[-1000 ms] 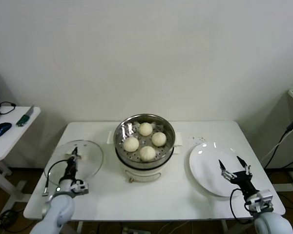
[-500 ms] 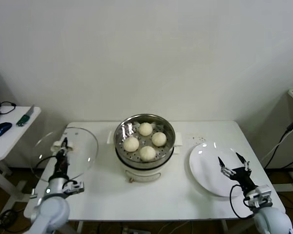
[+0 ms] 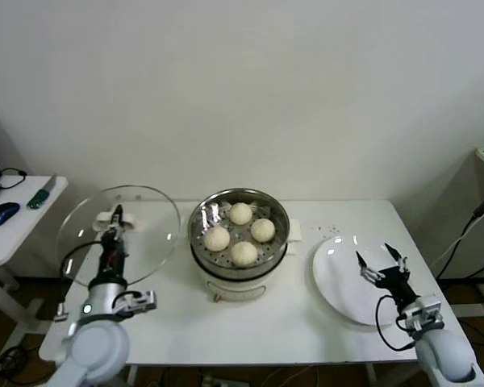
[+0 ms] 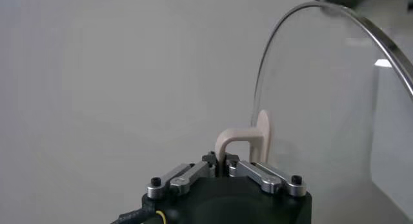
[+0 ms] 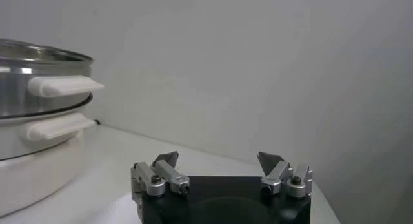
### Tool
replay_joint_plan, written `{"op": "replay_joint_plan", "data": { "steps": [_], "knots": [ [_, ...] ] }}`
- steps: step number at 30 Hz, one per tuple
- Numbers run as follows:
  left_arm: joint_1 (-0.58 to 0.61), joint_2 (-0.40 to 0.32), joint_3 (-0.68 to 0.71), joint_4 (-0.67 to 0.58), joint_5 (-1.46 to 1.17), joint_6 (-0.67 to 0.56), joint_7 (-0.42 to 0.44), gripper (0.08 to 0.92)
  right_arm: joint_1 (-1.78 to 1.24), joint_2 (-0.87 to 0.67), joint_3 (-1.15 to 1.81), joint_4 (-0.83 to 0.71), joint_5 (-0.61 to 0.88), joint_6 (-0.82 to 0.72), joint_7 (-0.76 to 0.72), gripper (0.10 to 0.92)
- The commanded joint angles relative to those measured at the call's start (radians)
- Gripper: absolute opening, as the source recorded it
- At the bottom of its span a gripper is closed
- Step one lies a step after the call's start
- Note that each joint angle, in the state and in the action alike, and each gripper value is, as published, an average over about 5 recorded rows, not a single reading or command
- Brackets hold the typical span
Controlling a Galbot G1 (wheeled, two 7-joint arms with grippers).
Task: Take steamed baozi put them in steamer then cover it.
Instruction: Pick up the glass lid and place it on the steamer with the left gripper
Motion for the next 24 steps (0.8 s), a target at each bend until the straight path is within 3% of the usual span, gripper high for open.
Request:
{"op": "replay_joint_plan", "data": {
  "steps": [1, 7, 16, 24],
  "knots": [
    [-0.29, -0.111, 0.327, -0.013, 0.178, 0.089, 0.212, 0.153, 0.038, -0.004, -0.018, -0.026, -0.011, -0.003, -0.004, 0.823],
    [-0.419, -0.233, 0.436, 0.108, 0.213, 0.089, 0.256, 0.153, 0.041, 0.005, -0.016, -0.025, -0.025, -0.006, 0.0, 0.823],
    [-0.473, -0.439, 0.477, 0.269, 0.27, 0.089, 0.263, 0.153, 0.017, 0.015, 0.017, -0.03, -0.044, 0.004, -0.001, 0.823],
    [-0.465, -0.517, 0.467, 0.347, 0.282, 0.089, 0.291, 0.153, 0.007, 0.017, 0.032, -0.032, -0.049, 0.01, -0.006, 0.823]
  ]
}}
